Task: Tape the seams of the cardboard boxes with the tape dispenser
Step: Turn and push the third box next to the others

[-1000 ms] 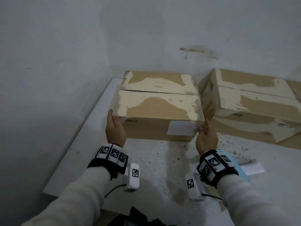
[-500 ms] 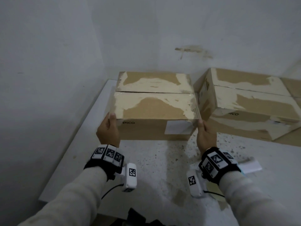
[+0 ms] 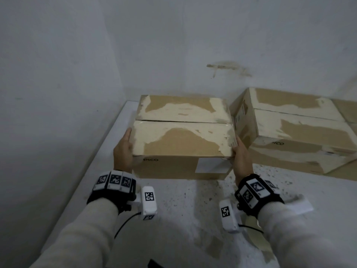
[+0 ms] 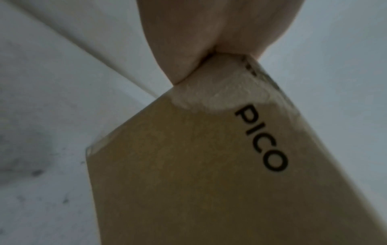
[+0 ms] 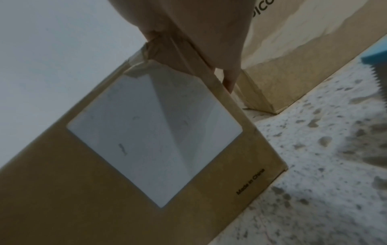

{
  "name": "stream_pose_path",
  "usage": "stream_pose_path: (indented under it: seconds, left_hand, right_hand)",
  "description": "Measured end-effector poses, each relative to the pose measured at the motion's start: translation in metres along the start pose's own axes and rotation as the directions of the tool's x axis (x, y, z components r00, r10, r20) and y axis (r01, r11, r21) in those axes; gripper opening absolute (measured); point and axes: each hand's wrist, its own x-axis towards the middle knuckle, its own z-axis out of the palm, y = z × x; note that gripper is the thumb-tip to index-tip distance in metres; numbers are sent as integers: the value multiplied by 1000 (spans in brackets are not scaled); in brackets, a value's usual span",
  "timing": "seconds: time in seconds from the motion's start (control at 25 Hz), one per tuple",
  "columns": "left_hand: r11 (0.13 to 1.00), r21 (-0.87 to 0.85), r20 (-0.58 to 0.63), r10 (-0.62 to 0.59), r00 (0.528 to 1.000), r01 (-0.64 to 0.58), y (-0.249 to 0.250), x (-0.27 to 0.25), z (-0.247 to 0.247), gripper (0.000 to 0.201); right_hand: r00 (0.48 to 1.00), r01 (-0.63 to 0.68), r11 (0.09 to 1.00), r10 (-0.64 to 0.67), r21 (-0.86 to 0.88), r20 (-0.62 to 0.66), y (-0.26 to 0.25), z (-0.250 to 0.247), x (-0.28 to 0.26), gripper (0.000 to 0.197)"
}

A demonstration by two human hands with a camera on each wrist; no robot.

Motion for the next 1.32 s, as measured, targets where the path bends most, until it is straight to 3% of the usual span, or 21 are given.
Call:
stream_pose_path:
  seconds: [0.12,0.2,0.28,0.32,0.4,0.52,0.68,0.8,0.88,1.0,1.08,1.16,1.24,1.32]
  left_hand:
    - [995,-78,123,-55,991,65,-5,11,-14,39]
    - [999,-25,251,-33,967,41,0,20,-24,46]
    - [997,61,258,-51,965,37,14,27,-23,34]
    - [992,128,240,-46,970,16,20,30,-20,35]
    - [950,305,274,-21,961,-67,29,31,-9,47]
    - [905,407,359,-34,933,-124,30,28,-5,56]
    - [901,418,365,-52,930,-113,28,30,-8,54]
    - [916,391,350,-56,935,-91,27,30,-5,54]
    - [918,382,367,-45,929,-106,24,32,-7,53]
    - [878,460,414,-78,907,-134,26,39,-12,56]
    - [777,605,401,-111,909,-172,33,39,-13,62]
    - [544,773,400,-18,916,-327,46,34,-7,64]
    - [304,808,502,94,860,-505,55,22,10,63]
    - [214,736,637,105,764,-643,55,9,34,65]
  right_hand:
    - [997,-74,994,76,82,-21,-1,-8,6,49]
    - [995,-87,992,91,90,-37,-7,-14,15,33]
    - [996,-74,997,74,-1,-47,-18,-14,22,11]
    - [996,-78,996,76,-38,-34,-20,-12,26,12]
    - [995,-88,993,91,-77,50,-20,-7,30,35]
    - [978,-78,991,97,-108,184,-13,-6,36,60]
    - [964,-106,994,108,-21,242,-12,-8,37,30]
    - [961,-123,992,124,-17,247,-12,-7,34,22]
    - [967,-109,993,117,-51,226,-12,-7,33,22]
    - [981,-28,975,69,-221,182,-30,-7,26,41]
    - [984,106,886,-28,-451,175,-43,-7,20,43]
    - [972,233,708,-145,-667,185,-57,-3,17,38]
    - [952,305,582,-163,-754,260,-72,15,12,45]
    - [887,441,476,-100,-761,452,-79,49,3,52]
